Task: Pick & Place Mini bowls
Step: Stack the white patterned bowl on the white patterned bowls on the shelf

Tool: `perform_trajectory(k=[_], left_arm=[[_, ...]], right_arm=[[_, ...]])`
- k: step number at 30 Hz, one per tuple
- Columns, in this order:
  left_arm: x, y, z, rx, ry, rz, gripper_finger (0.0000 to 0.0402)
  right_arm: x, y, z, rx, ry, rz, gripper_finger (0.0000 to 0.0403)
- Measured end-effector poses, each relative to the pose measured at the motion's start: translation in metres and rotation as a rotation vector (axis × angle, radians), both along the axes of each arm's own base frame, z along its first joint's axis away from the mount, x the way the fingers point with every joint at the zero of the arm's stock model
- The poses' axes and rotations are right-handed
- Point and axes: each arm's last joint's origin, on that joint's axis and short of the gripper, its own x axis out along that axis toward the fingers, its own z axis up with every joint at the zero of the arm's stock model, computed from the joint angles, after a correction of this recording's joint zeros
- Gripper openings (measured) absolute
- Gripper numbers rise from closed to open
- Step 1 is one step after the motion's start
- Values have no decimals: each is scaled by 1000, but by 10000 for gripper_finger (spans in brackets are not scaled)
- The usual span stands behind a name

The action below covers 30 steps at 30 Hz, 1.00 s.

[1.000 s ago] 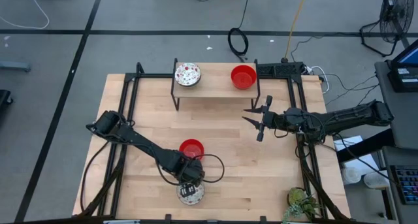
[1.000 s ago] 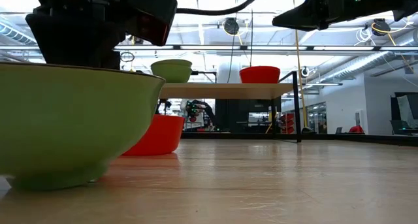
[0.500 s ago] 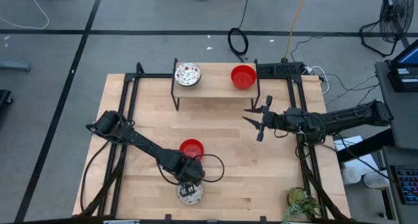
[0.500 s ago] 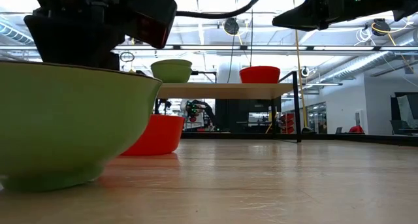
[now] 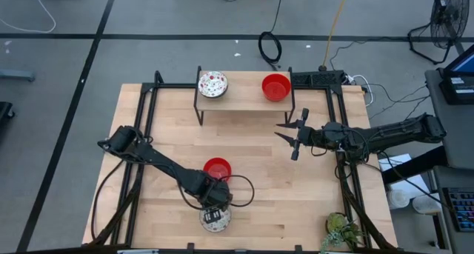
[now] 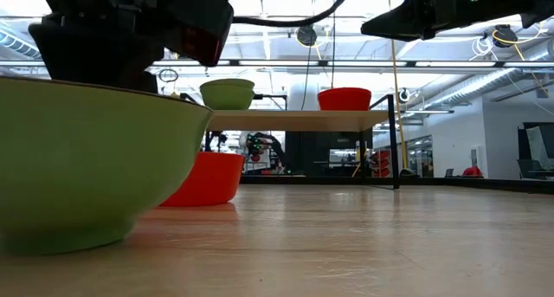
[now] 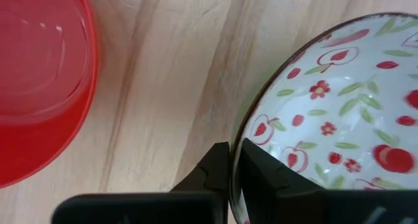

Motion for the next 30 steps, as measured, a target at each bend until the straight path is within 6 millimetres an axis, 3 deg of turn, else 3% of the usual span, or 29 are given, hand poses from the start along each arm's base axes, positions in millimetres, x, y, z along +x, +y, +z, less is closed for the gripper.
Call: perform_trajectory(k=[17,21,30], left_arm=[[3,5,3,-34,-10,8,18],[4,8,14,-56,-62,17,11],[0,17,58,-55,-243,40,10]], right_arm=[[0,0,0,0,0,0,116],[0,0,0,0,0,0,116],[0,0,0,0,2,-1,116]])
